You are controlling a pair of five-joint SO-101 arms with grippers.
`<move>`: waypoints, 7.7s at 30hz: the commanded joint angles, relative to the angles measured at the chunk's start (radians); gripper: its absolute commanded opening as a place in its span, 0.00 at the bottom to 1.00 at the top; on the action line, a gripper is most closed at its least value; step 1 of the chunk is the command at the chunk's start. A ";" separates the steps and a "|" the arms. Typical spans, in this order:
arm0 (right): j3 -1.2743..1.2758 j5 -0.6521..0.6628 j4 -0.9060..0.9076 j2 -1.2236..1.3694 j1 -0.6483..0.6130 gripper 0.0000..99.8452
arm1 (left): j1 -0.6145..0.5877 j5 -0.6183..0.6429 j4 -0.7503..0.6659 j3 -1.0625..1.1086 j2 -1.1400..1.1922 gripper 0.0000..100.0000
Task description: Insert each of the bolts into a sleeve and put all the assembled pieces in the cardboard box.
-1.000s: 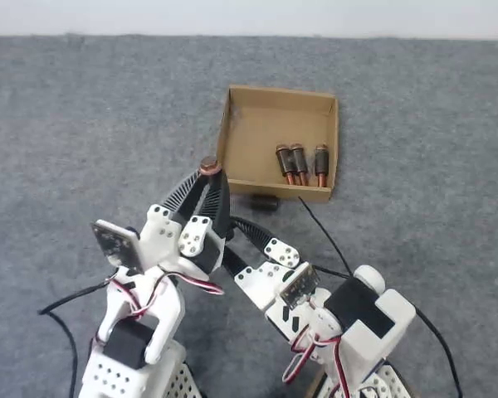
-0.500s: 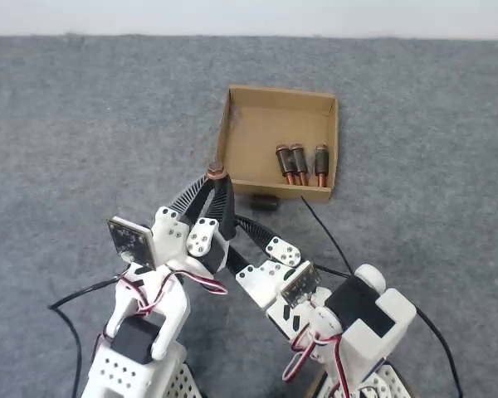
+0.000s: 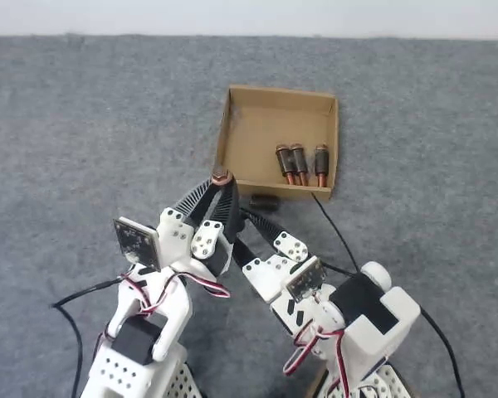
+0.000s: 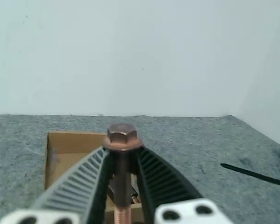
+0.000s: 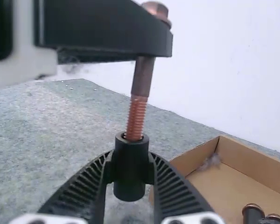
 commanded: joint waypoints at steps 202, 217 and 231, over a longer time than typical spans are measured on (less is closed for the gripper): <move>-2.260 -0.232 2.884 0.521 0.320 0.01 | -0.621 -0.245 0.552 0.028 -0.012 0.03; -2.262 -0.229 2.964 0.499 0.315 0.09 | -0.621 -0.245 0.552 0.028 -0.012 0.03; -2.260 -0.229 3.275 0.255 0.286 0.01 | -0.621 -0.245 0.552 0.028 -0.012 0.03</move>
